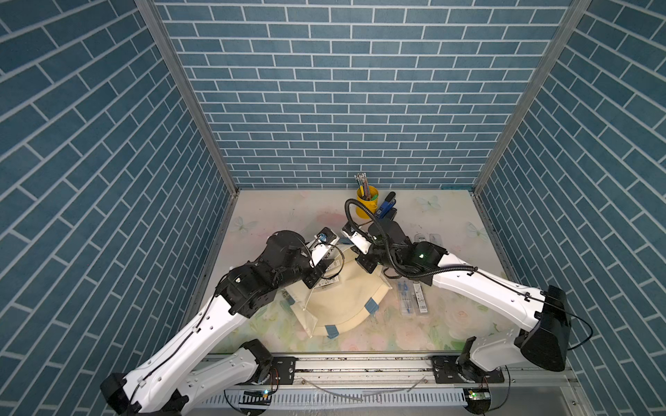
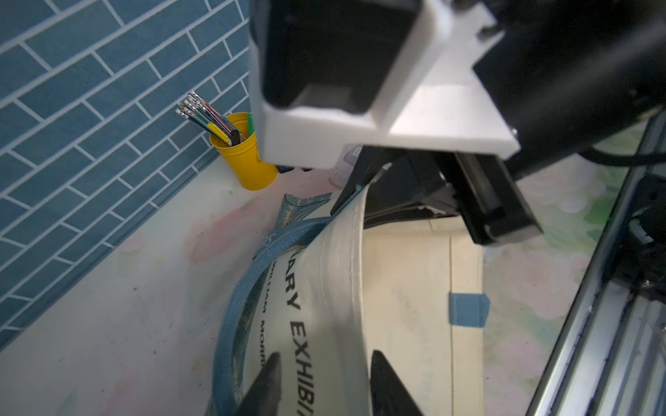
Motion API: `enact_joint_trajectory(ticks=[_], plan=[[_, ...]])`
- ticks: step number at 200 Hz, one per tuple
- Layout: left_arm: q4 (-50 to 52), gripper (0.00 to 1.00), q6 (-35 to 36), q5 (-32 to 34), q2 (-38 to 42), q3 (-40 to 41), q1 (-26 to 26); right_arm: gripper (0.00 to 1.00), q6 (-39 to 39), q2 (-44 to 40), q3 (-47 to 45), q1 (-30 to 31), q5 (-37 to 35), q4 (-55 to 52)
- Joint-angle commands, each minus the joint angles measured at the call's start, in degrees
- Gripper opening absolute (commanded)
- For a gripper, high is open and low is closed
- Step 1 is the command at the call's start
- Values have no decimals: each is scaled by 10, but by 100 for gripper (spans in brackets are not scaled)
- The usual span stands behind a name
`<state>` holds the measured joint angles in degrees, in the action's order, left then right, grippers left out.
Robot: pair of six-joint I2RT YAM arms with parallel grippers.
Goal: Take out the compass set from the canvas bag
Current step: Pick up the compass set from the canvas bag.
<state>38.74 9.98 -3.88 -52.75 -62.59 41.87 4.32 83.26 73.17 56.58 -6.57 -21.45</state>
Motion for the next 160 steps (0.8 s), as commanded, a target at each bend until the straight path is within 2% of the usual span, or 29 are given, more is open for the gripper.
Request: enact_joint_trajectory(ticks=[1,39,69,104,160], plan=[[60,54,-16,23,15,-10,0,0,-59,19,37,-4,-51,-37],[99,70,-50,38,53,16,0,0,-86,33,51,-5,-53,-57],[127,73,-72,36,62,43,0,0,-91,50,68,-9,-46,-72],[111,75,-96,61,99,73,0,0,-105,58,92,-19,-42,-86],[103,75,-89,94,109,96,0,0,-122,58,98,-23,-34,-89]])
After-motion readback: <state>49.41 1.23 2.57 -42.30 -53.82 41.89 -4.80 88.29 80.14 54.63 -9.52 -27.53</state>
